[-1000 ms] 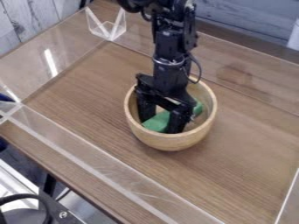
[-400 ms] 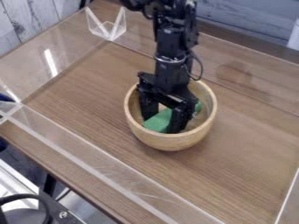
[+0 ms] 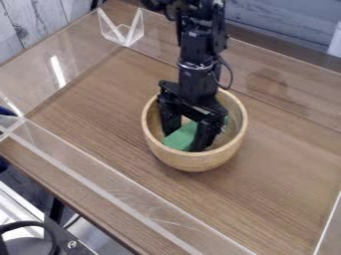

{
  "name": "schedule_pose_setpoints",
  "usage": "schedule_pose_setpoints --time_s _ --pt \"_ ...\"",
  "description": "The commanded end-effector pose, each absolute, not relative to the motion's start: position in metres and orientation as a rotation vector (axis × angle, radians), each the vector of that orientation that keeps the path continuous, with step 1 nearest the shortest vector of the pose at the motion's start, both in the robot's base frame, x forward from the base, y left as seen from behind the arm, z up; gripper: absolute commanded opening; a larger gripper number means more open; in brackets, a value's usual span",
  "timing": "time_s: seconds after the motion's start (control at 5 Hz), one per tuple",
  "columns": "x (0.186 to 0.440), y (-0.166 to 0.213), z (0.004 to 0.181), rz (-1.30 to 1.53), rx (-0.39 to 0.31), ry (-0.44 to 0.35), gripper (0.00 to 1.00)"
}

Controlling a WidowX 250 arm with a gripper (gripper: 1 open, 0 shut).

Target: Remove the green block from inside the brown bowl and put it on the table

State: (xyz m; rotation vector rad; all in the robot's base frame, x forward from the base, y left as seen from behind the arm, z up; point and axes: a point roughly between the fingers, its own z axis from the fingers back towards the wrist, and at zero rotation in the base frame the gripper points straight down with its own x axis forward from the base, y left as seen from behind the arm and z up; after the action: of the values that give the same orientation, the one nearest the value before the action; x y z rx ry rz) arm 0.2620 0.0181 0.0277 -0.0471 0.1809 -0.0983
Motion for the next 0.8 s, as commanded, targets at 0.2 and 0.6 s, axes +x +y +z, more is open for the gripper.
schedule_pose_setpoints --time_s 0.2,0.6 --pt "0.2734 0.0248 0.0294 -0.087 -0.047 0.137 1.0" --pt "0.2743 0.0273 0.0229 -0.082 -0.051 0.143 1.0"
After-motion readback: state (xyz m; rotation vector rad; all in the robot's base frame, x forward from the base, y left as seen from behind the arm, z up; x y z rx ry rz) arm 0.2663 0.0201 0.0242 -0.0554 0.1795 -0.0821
